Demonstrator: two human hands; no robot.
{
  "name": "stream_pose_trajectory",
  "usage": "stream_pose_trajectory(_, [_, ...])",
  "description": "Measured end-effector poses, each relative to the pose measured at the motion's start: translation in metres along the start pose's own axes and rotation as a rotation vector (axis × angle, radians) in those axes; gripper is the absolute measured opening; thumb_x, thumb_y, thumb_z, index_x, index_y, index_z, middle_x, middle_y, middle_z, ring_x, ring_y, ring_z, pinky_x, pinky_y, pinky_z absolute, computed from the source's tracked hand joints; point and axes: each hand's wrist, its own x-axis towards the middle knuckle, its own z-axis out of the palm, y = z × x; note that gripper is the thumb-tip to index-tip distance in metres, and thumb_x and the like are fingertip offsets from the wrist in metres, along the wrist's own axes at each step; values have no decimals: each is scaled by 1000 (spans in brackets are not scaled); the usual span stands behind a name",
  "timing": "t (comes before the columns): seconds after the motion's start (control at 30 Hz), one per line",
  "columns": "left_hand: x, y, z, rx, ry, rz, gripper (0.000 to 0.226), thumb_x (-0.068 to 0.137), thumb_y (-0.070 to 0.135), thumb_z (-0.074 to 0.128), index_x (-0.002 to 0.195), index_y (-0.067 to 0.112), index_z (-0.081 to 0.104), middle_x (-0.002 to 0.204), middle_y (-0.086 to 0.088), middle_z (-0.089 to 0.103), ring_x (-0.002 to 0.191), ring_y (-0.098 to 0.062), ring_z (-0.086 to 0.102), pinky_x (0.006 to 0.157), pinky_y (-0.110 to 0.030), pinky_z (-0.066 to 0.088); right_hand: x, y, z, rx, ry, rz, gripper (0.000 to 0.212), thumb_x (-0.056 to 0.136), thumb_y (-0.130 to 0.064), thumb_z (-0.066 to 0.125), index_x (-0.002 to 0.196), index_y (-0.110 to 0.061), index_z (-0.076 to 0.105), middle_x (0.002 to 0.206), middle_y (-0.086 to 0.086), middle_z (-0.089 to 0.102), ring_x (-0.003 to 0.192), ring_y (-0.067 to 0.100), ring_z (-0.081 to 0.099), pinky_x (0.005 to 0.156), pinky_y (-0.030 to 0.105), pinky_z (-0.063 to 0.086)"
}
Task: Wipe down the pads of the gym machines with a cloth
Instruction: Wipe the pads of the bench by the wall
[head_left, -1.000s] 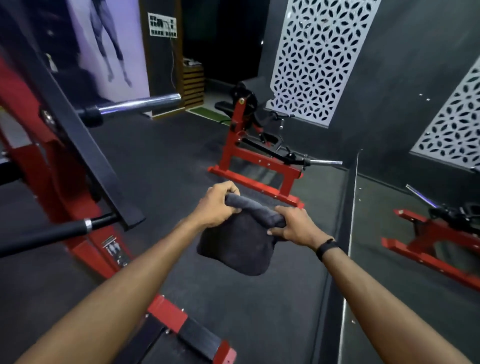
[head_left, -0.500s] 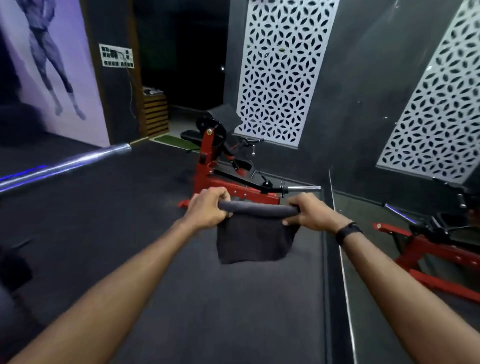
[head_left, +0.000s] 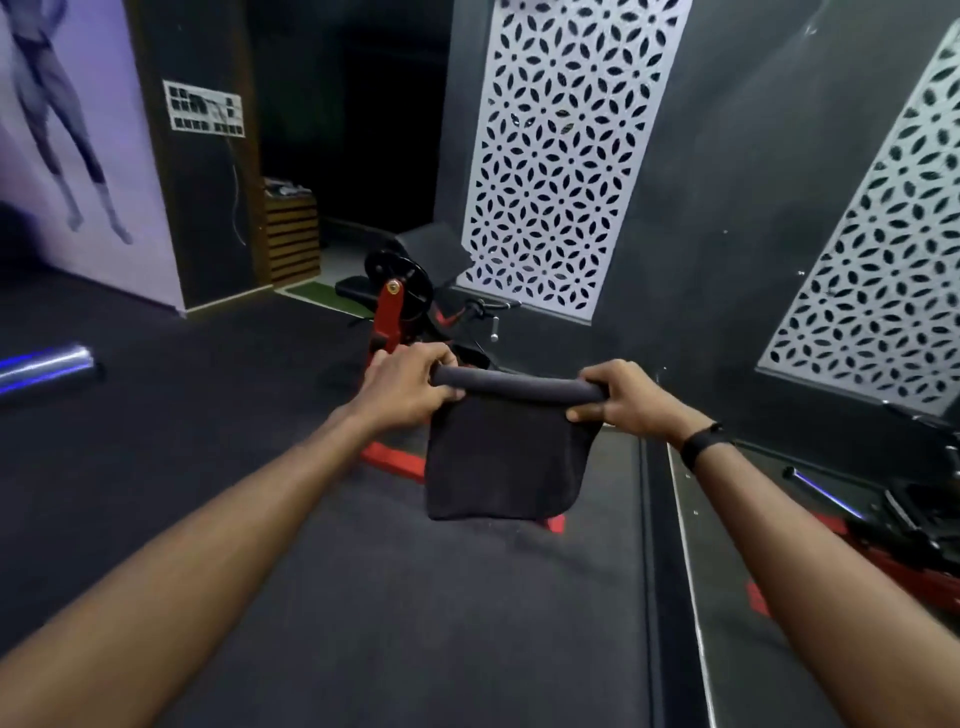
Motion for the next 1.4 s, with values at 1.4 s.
stream_pose_trajectory(1.4, [518,-447,-37,279,33,-161,33,86,48,73,113,28,72,110,7,69,95,-12,53,89,-38,40,757,71,102,2,-33,-298,34,82,-30,81,69,-21,51,64,-8,54,66,14,54,67,41,46])
